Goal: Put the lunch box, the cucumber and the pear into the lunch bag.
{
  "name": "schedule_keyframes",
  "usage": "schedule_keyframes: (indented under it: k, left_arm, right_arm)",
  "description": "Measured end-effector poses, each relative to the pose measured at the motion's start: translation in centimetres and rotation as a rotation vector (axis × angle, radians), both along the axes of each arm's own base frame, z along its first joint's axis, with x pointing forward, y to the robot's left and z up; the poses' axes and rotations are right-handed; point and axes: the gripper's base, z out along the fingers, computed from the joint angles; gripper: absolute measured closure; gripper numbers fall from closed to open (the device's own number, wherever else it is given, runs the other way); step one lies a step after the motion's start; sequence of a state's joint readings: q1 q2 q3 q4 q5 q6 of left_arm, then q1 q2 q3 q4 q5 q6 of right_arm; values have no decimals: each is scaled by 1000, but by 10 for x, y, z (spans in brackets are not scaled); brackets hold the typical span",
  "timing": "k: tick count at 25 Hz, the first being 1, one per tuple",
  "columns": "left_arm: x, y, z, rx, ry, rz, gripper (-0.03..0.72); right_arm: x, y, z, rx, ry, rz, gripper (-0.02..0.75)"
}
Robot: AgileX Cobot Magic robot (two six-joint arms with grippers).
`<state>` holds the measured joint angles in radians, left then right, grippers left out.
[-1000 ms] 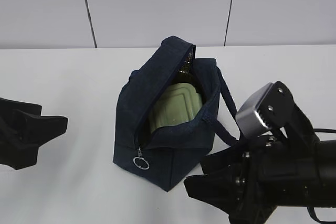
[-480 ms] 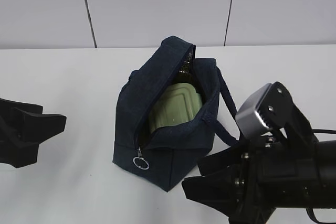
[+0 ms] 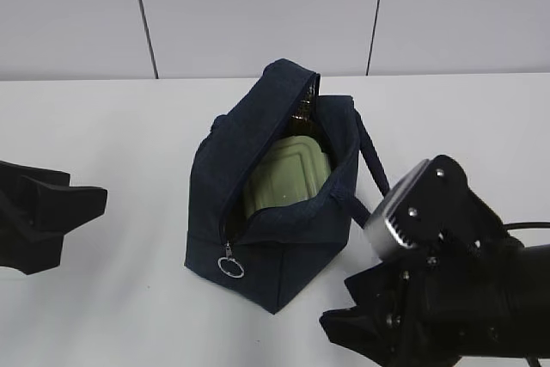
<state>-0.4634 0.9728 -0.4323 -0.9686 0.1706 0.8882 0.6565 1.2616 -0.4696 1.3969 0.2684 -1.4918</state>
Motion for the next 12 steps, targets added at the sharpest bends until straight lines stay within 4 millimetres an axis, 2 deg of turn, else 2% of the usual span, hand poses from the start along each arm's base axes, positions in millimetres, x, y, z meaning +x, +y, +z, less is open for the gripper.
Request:
schedule_keyframes:
  k: [3,7,12]
  left_arm:
    - [0,0,0,0,0,0,383]
    - [0,0,0,0,0,0,400]
    - [0,0,0,0,-1,1,405]
  right_arm:
    - [-6,8,-1,-69,-57,-50,381]
    - [-14,23,-1,-8,-158,-108,382]
    - [-10,39,-25,12,-154,-77,383]
